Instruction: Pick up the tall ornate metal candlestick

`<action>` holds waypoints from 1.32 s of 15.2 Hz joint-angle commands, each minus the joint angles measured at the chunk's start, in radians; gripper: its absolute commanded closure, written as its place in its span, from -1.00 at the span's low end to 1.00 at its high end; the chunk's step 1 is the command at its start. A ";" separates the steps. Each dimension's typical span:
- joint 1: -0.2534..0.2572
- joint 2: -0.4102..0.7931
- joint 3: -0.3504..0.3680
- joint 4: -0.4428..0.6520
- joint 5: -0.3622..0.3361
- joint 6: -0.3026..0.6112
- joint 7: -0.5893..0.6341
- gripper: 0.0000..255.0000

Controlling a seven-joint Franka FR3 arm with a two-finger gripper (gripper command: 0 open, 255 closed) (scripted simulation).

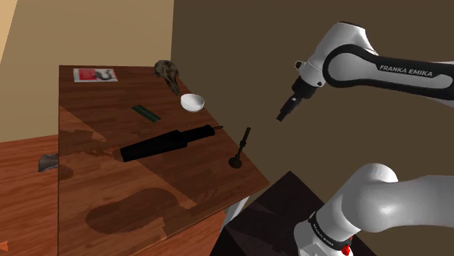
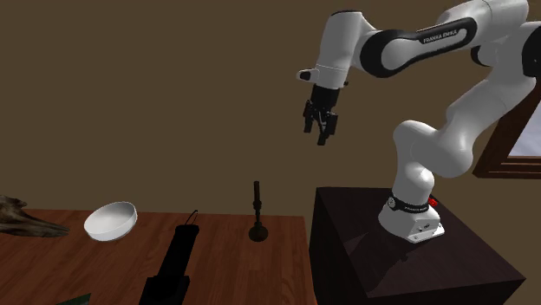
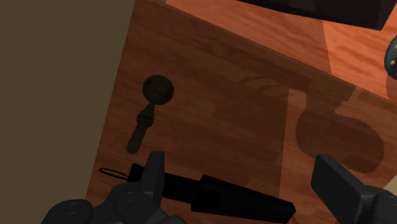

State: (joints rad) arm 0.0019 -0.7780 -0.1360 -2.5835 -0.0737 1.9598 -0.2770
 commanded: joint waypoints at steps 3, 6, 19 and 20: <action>-0.001 0.085 -0.064 -0.069 -0.006 0.183 -0.060 -1.00; 0.006 0.168 -0.118 -0.104 0.000 0.319 -0.113 -1.00; 0.297 0.735 -0.460 -0.026 0.557 0.812 -0.713 -1.00; 0.318 0.795 -0.471 0.004 0.683 0.817 -0.820 -1.00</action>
State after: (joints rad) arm 0.2951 -0.0321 -0.5889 -2.5999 0.4803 2.7647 -0.9845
